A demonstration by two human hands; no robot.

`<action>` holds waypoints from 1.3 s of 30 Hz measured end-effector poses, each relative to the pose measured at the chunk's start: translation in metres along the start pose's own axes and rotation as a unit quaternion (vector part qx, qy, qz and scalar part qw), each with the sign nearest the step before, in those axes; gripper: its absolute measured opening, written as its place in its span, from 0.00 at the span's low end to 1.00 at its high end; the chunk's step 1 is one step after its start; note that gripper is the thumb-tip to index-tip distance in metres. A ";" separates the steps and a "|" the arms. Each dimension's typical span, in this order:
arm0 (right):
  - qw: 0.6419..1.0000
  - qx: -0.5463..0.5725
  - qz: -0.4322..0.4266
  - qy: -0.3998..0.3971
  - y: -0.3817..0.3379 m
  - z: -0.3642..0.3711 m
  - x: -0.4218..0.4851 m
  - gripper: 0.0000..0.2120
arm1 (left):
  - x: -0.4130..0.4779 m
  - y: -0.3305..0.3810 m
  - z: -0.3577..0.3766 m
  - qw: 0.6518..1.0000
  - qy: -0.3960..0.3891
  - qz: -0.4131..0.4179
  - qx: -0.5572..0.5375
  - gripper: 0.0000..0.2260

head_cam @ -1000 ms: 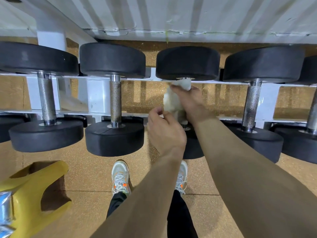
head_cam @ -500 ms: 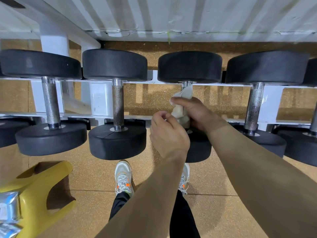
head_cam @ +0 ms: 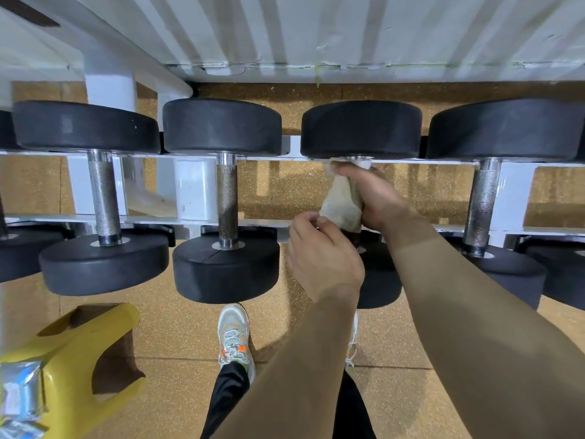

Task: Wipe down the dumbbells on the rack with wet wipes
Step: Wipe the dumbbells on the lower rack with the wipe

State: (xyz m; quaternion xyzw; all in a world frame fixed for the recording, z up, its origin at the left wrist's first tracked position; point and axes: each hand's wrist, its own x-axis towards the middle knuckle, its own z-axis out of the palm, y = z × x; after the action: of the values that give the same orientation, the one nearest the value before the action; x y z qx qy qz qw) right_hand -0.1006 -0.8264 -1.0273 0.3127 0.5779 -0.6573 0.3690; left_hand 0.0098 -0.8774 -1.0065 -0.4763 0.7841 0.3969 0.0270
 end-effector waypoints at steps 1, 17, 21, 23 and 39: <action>0.998 0.020 0.029 -0.046 0.004 -0.005 0.001 0.11 | 0.000 0.000 0.000 1.000 0.000 -0.002 0.002 0.09; 0.949 -0.230 -0.035 0.213 0.006 0.026 0.003 0.05 | -0.001 0.007 -0.004 1.000 0.005 -0.008 -0.005 0.07; 0.974 -0.127 -0.101 0.160 -0.004 0.022 0.001 0.11 | -0.002 0.006 -0.004 1.000 0.003 -0.004 -0.001 0.07; 0.994 -0.066 -0.073 0.056 0.003 0.009 -0.009 0.10 | -0.002 0.006 -0.004 1.000 0.003 0.000 -0.002 0.06; 0.993 0.079 0.018 0.087 0.018 -0.003 -0.034 0.11 | 0.002 0.007 -0.008 0.994 -0.093 -0.027 0.050 0.16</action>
State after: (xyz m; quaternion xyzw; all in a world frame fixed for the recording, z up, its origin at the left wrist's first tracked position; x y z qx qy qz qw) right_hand -0.0675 -0.8200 -1.0087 0.4071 0.5485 -0.6645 0.3032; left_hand 0.0056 -0.8829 -0.9973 -0.4566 0.7839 0.3988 0.1343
